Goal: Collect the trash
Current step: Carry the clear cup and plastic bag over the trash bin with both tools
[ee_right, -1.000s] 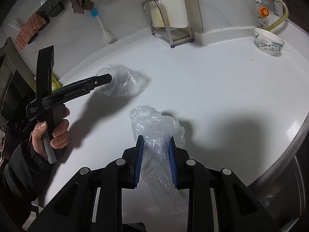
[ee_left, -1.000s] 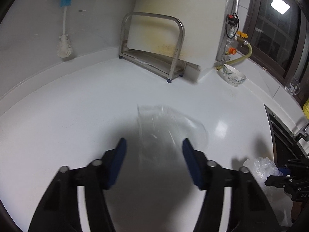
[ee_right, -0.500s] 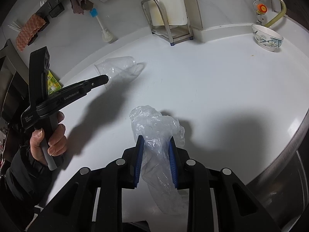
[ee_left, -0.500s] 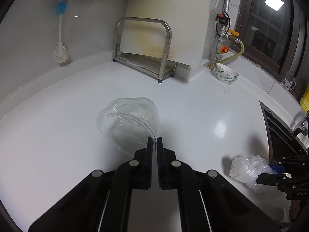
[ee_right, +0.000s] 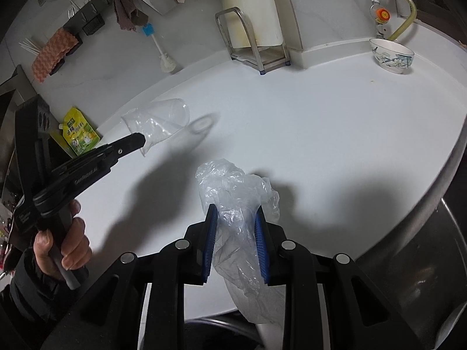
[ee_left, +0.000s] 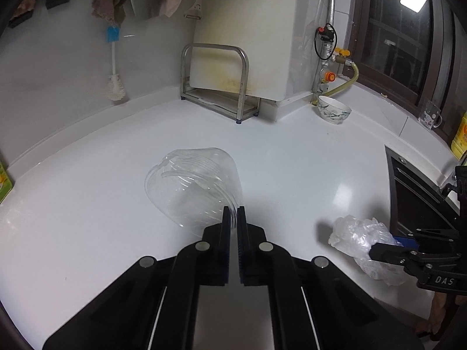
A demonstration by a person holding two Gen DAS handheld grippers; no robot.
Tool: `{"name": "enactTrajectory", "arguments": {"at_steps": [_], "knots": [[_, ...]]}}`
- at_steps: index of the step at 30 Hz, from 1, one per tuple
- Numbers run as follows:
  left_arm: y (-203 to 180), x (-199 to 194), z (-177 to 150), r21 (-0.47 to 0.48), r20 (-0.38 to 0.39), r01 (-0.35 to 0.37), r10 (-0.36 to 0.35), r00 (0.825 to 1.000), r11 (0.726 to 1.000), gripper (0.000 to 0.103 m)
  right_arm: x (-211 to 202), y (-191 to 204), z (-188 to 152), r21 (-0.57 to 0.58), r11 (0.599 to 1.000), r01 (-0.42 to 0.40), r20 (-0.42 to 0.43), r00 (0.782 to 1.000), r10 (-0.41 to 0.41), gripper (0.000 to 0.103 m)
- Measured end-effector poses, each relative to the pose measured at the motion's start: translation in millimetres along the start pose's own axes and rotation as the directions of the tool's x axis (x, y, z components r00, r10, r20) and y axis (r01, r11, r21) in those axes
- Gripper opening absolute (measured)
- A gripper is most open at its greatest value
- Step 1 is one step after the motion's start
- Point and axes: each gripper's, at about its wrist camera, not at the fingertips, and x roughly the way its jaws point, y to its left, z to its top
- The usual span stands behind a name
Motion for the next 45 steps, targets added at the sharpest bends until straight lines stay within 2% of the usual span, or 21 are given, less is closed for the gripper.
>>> {"name": "enactTrajectory", "arguments": {"at_steps": [6, 13, 22, 28, 34, 40, 45], "knots": [[-20, -45, -22, -0.02, 0.015, 0.023, -0.022, 1.0, 1.0, 0.005, -27, 12, -31, 0.056, 0.998, -0.021, 0.042, 0.999, 0.019, 0.024], [-53, -96, -58, 0.004, 0.041, 0.02, -0.02, 0.999, 1.0, 0.005, -63, 19, -85, 0.108, 0.994, -0.023, 0.074, 0.997, 0.015, 0.024], [-78, -143, -117, 0.0, 0.029, -0.008, 0.008, 1.0, 1.0, 0.005, -98, 38, -146, 0.08, 0.997, 0.008, 0.087, 0.996, -0.015, 0.024], [-90, -161, -150, -0.013, -0.003, -0.049, 0.049, 0.999, 0.999, 0.005, -112, 52, -182, 0.068, 0.998, 0.013, 0.095, 0.995, -0.019, 0.024], [-108, -175, -178, -0.012, -0.027, -0.048, 0.048, 0.998, 0.999, 0.005, -118, 54, -220, 0.086, 0.996, 0.005, 0.085, 0.996, -0.013, 0.024], [-124, -165, -202, -0.019, -0.097, -0.03, 0.028, 0.995, 0.999, 0.005, -114, 39, -248, 0.141, 0.99, 0.029, 0.053, 0.998, -0.037, 0.024], [-133, -153, -217, 0.005, -0.143, -0.048, 0.049, 0.988, 0.999, 0.005, -104, 24, -261, 0.186, 0.981, 0.05, 0.018, 0.998, -0.054, 0.025]]}}
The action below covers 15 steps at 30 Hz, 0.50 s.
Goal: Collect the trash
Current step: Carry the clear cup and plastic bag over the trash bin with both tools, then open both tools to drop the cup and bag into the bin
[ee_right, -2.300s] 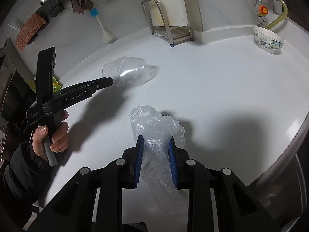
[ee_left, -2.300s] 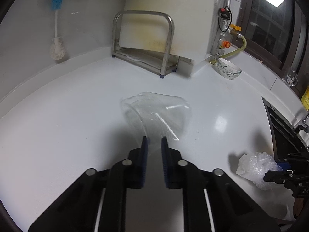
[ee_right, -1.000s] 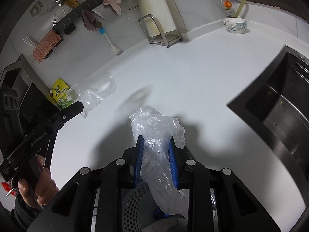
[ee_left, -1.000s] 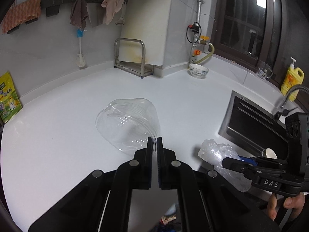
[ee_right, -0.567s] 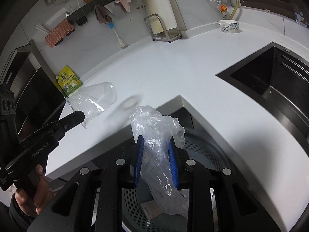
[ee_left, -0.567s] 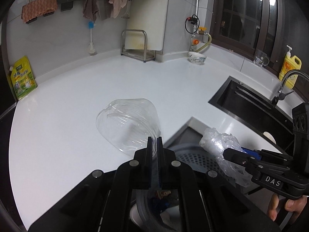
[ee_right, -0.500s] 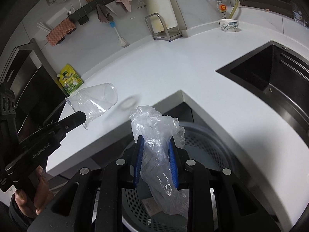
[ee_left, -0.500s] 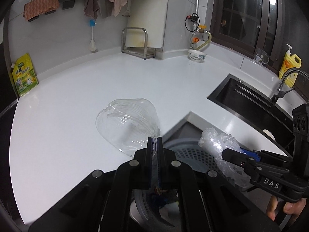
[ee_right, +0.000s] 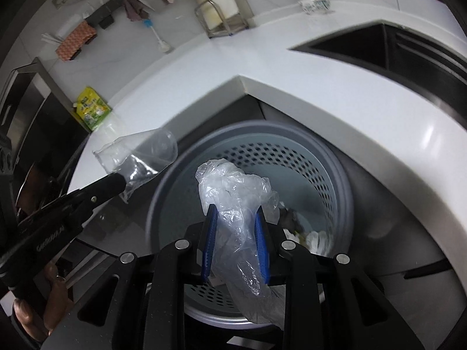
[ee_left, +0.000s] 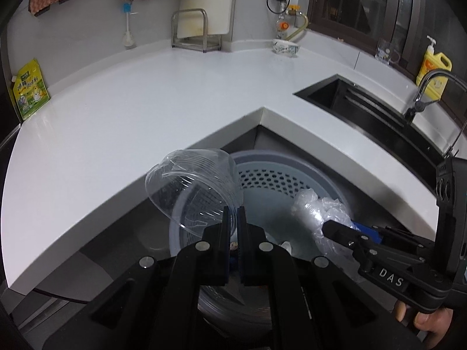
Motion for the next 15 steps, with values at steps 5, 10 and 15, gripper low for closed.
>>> {"name": "enactTrajectory", "arguments": {"at_steps": [5, 10, 15], "knots": [[1, 12, -10, -0.002, -0.047, -0.016, 0.016, 0.999, 1.0, 0.005, 11, -10, -6, 0.038, 0.999, -0.001, -0.023, 1.0, 0.002, 0.026], [5, 17, -13, -0.022, -0.072, -0.021, 0.02, 0.997, 1.0, 0.006, 14, -12, -6, 0.046, 0.999, -0.005, -0.014, 1.0, 0.005, 0.033], [11, 18, -15, -0.051, -0.078, -0.034, 0.03, 0.997, 0.998, 0.034, 6, -14, -4, 0.052, 0.999, -0.002, 0.024, 1.0, 0.001, 0.051]]}}
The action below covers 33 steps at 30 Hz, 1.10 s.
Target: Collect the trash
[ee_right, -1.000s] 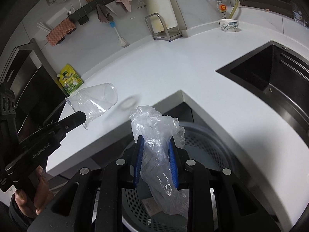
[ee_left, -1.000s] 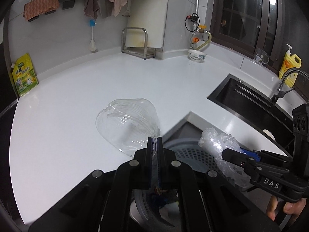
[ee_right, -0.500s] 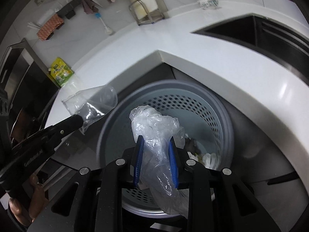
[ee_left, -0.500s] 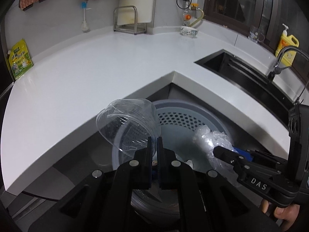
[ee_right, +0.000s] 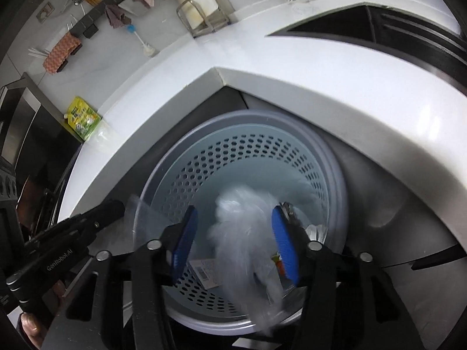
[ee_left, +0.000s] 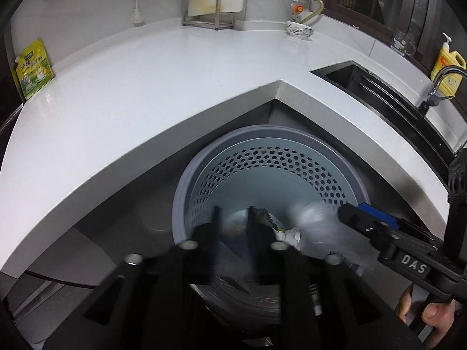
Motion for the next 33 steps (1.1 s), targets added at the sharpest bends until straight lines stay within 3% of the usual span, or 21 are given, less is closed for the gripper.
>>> {"name": "enactTrajectory", "arguments": {"at_steps": [2, 3, 8, 16, 21, 33], "knots": [[2, -2, -1, -0.008, 0.012, -0.006, 0.006, 1.0, 1.0, 0.056, -3, -2, 1, 0.007, 1.0, -0.001, 0.012, 1.0, 0.001, 0.051], [2, -3, -1, -0.009, 0.022, -0.009, 0.009, 1.0, 1.0, 0.06, -3, -2, 1, 0.01, 1.0, -0.002, 0.015, 1.0, 0.002, 0.051], [2, -6, 1, -0.008, 0.029, -0.02, 0.021, 0.999, 1.0, 0.061, -5, 0, 0, -0.001, 1.0, 0.009, 0.017, 1.0, -0.009, 0.051], [6, -9, 2, -0.02, 0.044, -0.051, 0.052, 0.998, 0.999, 0.074, -12, 9, -1, -0.039, 0.998, 0.048, 0.051, 0.998, -0.046, 0.052], [8, -13, 3, -0.03, 0.056, -0.062, 0.063, 0.996, 0.998, 0.084, -17, 15, -1, -0.071, 0.994, 0.082, 0.081, 0.994, -0.076, 0.059], [11, -19, 5, -0.048, 0.08, -0.101, 0.105, 0.991, 0.994, 0.094, -20, 20, -5, -0.097, 0.99, 0.104, 0.086, 0.992, -0.096, 0.067]]}}
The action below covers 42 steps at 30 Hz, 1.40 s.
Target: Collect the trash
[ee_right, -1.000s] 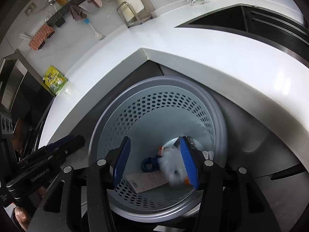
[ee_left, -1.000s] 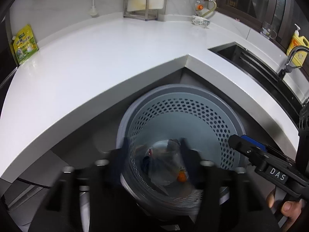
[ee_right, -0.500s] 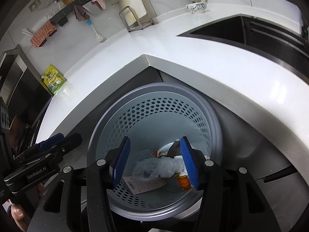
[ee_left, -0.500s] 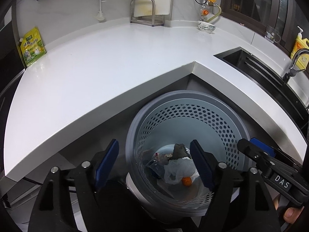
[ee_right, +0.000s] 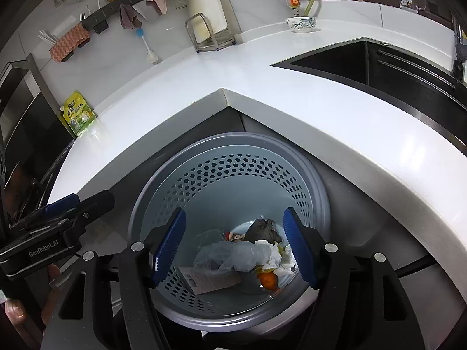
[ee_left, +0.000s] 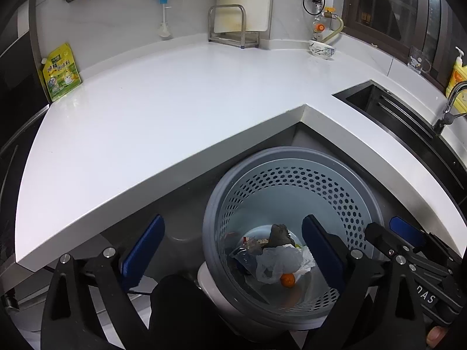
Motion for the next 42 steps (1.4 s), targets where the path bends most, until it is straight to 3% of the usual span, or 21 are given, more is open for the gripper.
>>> {"name": "enactTrajectory", "arguments": {"at_steps": [42], "knots": [[4.8, -3.6, 1.1, -0.02, -0.003, -0.042, 0.042, 0.999, 0.999, 0.096, -1.2, 7.7, -0.5, -0.04, 0.999, 0.024, 0.004, 1.0, -0.024, 0.068]]}}
